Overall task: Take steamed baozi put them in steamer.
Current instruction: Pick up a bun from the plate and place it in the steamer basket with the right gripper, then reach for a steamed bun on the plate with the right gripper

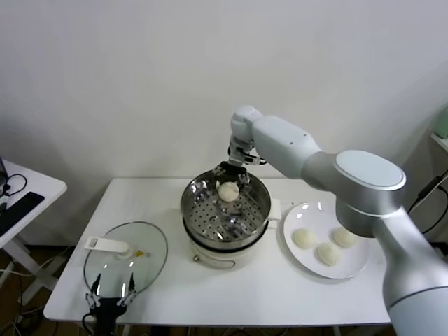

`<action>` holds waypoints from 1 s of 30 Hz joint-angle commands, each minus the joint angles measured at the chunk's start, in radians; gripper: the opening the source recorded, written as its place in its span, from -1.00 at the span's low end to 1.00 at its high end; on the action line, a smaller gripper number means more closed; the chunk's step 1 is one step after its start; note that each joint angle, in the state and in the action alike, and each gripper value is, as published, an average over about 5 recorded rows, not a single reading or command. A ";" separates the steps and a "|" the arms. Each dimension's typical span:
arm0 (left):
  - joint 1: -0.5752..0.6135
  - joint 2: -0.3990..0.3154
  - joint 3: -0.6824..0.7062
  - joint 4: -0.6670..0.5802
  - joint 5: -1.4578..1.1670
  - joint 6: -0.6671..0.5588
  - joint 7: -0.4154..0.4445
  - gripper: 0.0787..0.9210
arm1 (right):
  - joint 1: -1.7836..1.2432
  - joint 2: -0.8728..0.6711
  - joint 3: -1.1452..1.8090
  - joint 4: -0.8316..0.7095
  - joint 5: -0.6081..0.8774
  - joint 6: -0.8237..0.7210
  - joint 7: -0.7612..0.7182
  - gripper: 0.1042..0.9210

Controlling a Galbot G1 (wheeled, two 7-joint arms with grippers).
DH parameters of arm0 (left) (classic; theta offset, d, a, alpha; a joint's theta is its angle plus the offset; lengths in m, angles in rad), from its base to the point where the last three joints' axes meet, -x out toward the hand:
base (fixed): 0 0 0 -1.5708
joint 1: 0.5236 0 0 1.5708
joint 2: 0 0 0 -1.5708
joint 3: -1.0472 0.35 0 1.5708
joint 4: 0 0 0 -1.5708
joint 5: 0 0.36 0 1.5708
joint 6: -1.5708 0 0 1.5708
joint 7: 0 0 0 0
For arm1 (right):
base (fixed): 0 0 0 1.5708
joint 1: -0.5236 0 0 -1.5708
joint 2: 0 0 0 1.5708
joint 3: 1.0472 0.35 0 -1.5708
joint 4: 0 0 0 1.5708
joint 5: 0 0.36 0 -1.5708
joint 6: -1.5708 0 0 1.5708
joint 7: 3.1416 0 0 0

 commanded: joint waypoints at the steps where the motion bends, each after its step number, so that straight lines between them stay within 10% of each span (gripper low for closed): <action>1: 0.002 0.000 0.001 -0.001 0.002 0.000 0.000 0.77 | 0.125 -0.090 -0.157 0.100 0.282 -0.076 -0.048 0.76; 13: 0.010 0.003 0.005 -0.005 0.011 -0.002 -0.001 0.77 | 0.316 -0.409 -0.469 0.372 0.681 -0.476 -0.044 0.76; 30: 0.000 0.003 0.015 0.000 0.013 -0.007 -0.006 0.77 | 0.214 -0.738 -0.527 0.656 0.660 -0.769 0.127 0.76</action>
